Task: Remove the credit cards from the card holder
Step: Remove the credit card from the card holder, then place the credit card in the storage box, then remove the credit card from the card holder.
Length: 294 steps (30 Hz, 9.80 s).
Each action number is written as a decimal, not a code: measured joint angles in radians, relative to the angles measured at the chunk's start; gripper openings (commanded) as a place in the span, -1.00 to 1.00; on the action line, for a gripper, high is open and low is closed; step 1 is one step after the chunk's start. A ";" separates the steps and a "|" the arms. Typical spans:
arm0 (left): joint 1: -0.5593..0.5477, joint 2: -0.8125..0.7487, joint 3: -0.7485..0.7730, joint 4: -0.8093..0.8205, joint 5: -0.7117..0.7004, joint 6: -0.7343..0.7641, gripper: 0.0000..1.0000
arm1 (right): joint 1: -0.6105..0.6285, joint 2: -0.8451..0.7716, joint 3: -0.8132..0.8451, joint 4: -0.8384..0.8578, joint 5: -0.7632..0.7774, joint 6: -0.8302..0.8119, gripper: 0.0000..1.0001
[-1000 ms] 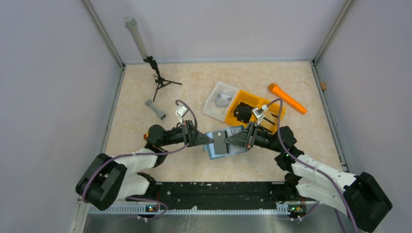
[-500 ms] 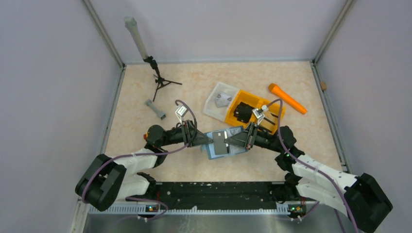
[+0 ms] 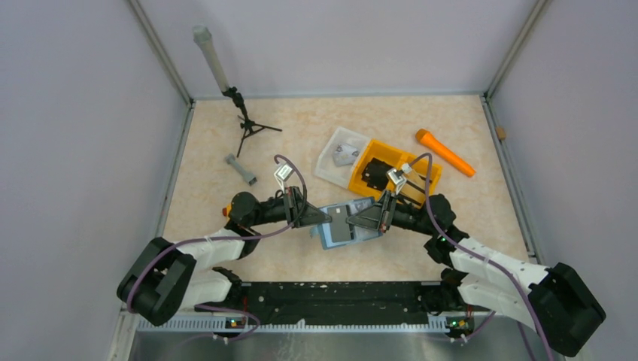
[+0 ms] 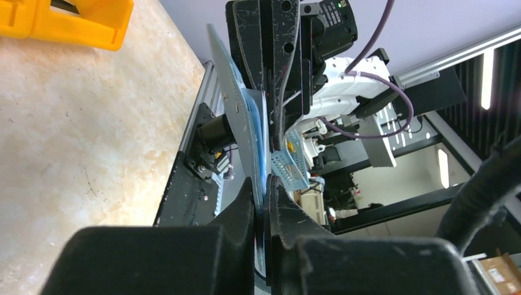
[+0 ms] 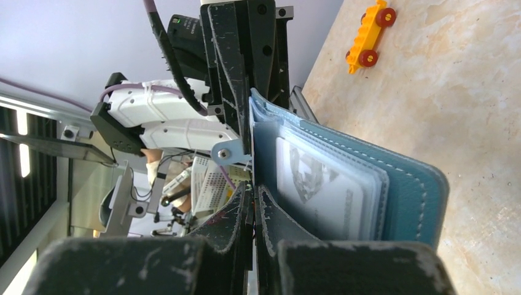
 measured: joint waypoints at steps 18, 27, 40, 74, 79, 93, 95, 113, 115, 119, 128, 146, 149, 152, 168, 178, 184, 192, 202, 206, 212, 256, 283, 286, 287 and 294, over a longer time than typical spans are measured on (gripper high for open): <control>-0.001 -0.042 0.001 -0.035 -0.008 0.007 -1.00 | 0.000 -0.076 0.000 -0.057 0.014 -0.036 -1.00; -0.001 -0.077 -0.005 -0.061 -0.014 0.024 -1.00 | -0.037 -0.145 0.000 -0.162 0.017 -0.072 -1.00; 0.067 -0.241 -0.003 -0.448 -0.034 0.203 -1.00 | -0.231 -0.145 0.097 -0.476 -0.069 -0.281 -1.00; 0.087 -0.335 0.121 -1.117 -0.158 0.528 -1.00 | -0.077 0.622 0.974 -1.146 0.813 -1.662 -1.00; 0.087 -0.335 0.121 -1.118 -0.158 0.528 -1.00 | -0.073 0.689 0.995 -1.160 0.895 -1.738 -1.00; 0.088 -0.325 0.121 -1.122 -0.158 0.539 -1.00 | -0.071 0.814 1.009 -1.154 0.937 -1.767 0.04; 0.089 -0.322 0.121 -1.122 -0.158 0.542 -1.00 | -0.071 0.814 1.011 -1.155 0.939 -1.761 0.09; 0.089 -0.317 0.119 -1.030 -0.143 0.489 -1.00 | -0.058 0.348 0.830 -1.118 0.554 -1.261 0.65; 0.090 -0.317 0.119 -1.004 -0.132 0.471 -1.00 | -0.058 0.305 0.782 -1.106 0.510 -1.184 0.66; 0.090 -0.317 0.112 -0.936 -0.113 0.431 -1.00 | -0.058 0.192 0.631 -1.050 0.415 -1.028 0.86; 0.091 -0.323 0.071 -0.742 -0.050 0.299 -1.00 | -0.058 -0.087 0.272 -0.815 0.230 -0.719 0.97; 0.092 -0.287 0.060 -0.404 0.030 0.080 -1.00 | -0.101 -0.101 0.134 -0.438 0.005 -0.387 0.02; 0.092 -0.272 0.053 -0.380 0.034 0.067 -1.00 | -0.110 -0.110 0.105 -0.378 -0.026 -0.334 -0.23; 0.093 -0.263 0.051 -0.365 0.034 0.060 -1.00 | -0.117 -0.113 0.096 -0.333 -0.054 -0.283 -0.48; 0.099 -0.304 0.120 -0.697 -0.034 0.288 0.13 | -0.117 -0.152 0.096 -0.318 -0.079 -0.209 -1.00; 0.101 -0.328 0.322 -1.261 -0.256 0.632 0.28 | -0.117 -0.177 0.098 -0.490 0.055 -0.250 -1.00; 0.101 -0.330 0.349 -1.378 -0.319 0.679 0.08 | -0.117 -0.177 0.100 -0.588 0.170 -0.308 -1.00; -0.027 -0.280 0.289 -1.096 -0.255 0.501 -0.16 | -0.106 -0.122 0.100 -0.542 0.208 -0.314 -1.00; -0.154 -0.117 0.290 -0.930 -0.305 0.431 -0.29 | -0.075 -0.097 0.100 -0.478 0.205 -0.276 -1.00; -0.153 -0.095 0.290 -0.911 -0.328 0.415 -0.27 | -0.071 -0.097 0.100 -0.446 0.190 -0.243 -1.00; -0.154 -0.078 0.290 -0.833 -0.323 0.380 -0.26 | -0.068 -0.097 0.098 -0.402 0.172 -0.197 -1.00; -0.126 -0.088 0.117 -0.401 -0.286 0.183 -1.00 | -0.050 -0.071 0.051 -0.221 0.149 -0.098 -1.00; -0.123 -0.066 0.114 -0.393 -0.213 0.166 -0.34 | -0.038 -0.059 0.065 -0.230 0.132 -0.062 -1.00; -0.123 -0.065 0.116 -0.390 -0.210 0.163 -0.36 | -0.038 -0.059 0.065 -0.230 0.134 -0.060 -1.00; -0.123 -0.065 0.116 -0.385 -0.209 0.158 -0.43 | -0.039 -0.059 0.065 -0.230 0.134 -0.060 -1.00; -0.122 -0.021 0.116 -0.315 -0.195 0.105 -0.69 | -0.042 -0.053 0.065 -0.187 0.148 -0.068 -1.00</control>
